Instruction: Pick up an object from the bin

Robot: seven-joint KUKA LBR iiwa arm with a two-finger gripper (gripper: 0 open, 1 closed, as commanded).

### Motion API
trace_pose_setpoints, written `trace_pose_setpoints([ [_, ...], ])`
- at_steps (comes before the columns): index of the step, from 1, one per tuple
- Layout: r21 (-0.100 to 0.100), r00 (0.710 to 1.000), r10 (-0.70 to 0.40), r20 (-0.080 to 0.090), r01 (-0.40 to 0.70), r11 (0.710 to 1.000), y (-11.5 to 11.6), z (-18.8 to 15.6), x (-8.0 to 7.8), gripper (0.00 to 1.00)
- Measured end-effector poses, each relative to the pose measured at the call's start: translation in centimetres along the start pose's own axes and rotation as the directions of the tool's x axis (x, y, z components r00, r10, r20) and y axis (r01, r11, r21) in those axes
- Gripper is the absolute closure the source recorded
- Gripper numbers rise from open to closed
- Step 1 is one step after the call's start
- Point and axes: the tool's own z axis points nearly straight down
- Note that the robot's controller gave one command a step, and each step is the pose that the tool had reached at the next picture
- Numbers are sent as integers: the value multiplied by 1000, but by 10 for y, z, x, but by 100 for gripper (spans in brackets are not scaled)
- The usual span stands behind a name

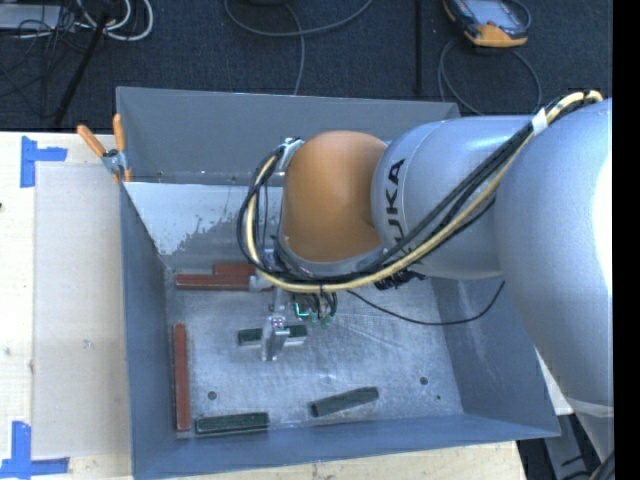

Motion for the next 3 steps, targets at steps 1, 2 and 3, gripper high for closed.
trace_pose_setpoints([
  [1,-1,1000,5,7,-5,1000,-1,-5,-2,100],
  [2,-1,1000,6,7,-6,1000,-1,-5,-2,0],
  [3,-2,1000,7,7,-7,1000,-1,-5,-2,100],
])
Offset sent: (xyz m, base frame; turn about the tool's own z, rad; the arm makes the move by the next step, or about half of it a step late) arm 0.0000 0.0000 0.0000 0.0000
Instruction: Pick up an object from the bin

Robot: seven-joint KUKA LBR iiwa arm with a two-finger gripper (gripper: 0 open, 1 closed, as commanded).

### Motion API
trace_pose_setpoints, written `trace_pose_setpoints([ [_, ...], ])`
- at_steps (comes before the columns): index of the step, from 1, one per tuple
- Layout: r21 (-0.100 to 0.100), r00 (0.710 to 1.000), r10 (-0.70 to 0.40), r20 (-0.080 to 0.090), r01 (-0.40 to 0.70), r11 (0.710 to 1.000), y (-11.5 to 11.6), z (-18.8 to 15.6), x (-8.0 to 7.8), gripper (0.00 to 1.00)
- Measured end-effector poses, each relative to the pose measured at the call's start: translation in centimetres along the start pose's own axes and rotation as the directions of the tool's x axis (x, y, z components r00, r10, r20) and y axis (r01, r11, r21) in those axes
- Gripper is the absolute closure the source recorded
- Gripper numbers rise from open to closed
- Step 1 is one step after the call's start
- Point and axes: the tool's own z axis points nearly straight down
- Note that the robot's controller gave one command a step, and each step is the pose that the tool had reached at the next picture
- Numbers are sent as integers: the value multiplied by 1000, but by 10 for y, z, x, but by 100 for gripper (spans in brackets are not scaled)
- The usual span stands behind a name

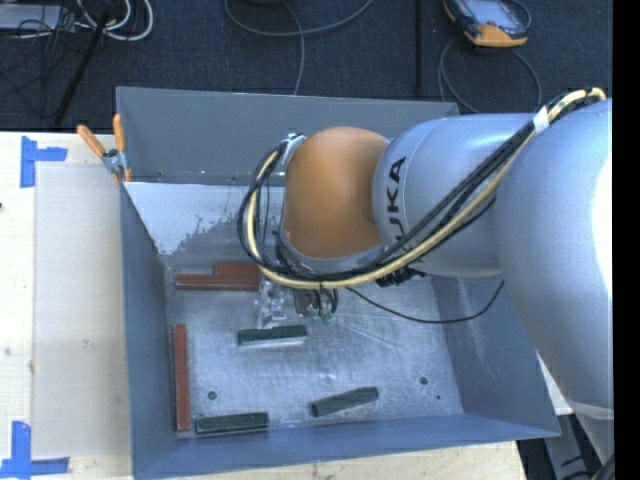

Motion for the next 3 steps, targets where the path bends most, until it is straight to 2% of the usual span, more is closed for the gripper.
trace_pose_setpoints([
  [1,0,1000,0,0,0,1000,0,0,0,0],
  [2,0,1000,1,0,-1,1000,0,0,0,100],
  [3,0,1000,2,0,-2,1000,0,0,0,0],
])
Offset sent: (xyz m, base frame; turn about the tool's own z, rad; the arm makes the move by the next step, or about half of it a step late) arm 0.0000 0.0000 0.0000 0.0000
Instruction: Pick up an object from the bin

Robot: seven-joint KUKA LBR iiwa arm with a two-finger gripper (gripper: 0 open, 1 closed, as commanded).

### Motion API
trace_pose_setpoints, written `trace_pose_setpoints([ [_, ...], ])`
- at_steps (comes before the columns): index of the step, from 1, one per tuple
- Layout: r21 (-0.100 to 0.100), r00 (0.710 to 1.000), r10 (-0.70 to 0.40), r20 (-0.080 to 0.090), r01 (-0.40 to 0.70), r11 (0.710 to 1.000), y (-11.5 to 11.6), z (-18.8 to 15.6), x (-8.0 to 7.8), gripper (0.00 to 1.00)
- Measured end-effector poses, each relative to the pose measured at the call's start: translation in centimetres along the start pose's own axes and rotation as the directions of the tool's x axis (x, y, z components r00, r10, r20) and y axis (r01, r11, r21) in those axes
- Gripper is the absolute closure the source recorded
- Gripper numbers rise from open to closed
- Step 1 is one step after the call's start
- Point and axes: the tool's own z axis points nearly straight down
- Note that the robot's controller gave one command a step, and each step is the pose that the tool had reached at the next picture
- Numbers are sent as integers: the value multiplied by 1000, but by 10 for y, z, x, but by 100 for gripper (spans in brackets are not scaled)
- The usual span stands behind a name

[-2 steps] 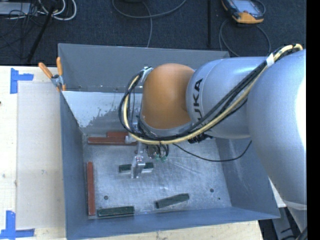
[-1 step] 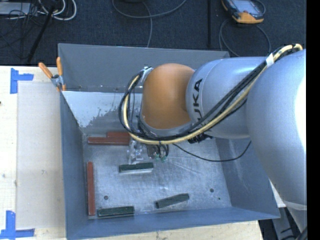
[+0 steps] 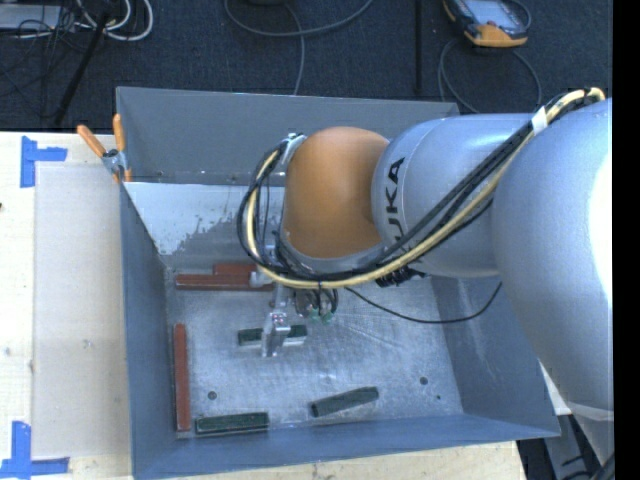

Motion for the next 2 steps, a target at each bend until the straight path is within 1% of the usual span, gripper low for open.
trace_pose_setpoints([
  [1,0,1000,1,0,-1,1000,0,0,0,100],
  [2,0,1000,1,0,-1,1000,0,0,0,100],
])
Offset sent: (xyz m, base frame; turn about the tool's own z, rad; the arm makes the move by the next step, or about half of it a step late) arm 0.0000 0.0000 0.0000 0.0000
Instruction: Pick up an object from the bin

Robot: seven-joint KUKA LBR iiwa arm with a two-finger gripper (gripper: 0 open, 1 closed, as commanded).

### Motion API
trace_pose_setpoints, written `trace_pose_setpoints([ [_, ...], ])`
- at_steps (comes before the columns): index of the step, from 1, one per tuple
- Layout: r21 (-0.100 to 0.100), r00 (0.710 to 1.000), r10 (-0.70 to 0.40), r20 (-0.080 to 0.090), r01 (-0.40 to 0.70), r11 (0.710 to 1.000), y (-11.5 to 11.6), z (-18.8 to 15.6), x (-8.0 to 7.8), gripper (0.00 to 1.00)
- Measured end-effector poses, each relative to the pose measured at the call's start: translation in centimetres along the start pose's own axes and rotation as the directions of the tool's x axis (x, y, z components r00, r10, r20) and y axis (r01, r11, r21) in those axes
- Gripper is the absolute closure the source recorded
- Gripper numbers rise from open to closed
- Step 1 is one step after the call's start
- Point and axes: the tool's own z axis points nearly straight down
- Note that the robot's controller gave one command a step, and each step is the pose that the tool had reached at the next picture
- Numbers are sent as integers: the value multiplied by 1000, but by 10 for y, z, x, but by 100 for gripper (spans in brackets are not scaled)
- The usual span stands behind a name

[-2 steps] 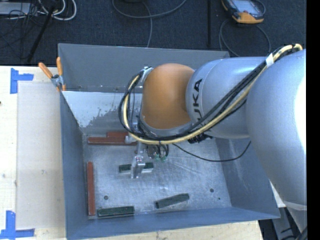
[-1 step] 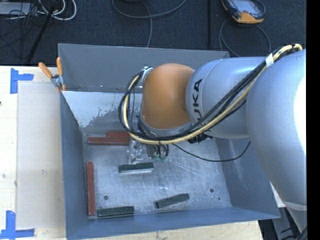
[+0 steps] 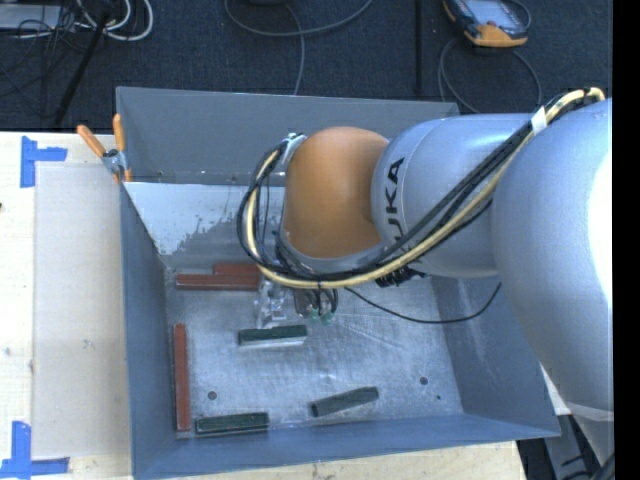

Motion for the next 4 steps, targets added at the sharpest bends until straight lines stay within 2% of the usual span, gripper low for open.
trace_pose_setpoints([
  [1,2,1000,2,2,-2,1000,-60,-31,-2,0],
  [2,1,1000,2,1,-2,1000,-60,-30,-1,0],
  [3,-1,998,-54,16,54,999,-65,60,-24,100],
  [4,-1,998,-54,16,54,999,-65,60,-24,100],
])
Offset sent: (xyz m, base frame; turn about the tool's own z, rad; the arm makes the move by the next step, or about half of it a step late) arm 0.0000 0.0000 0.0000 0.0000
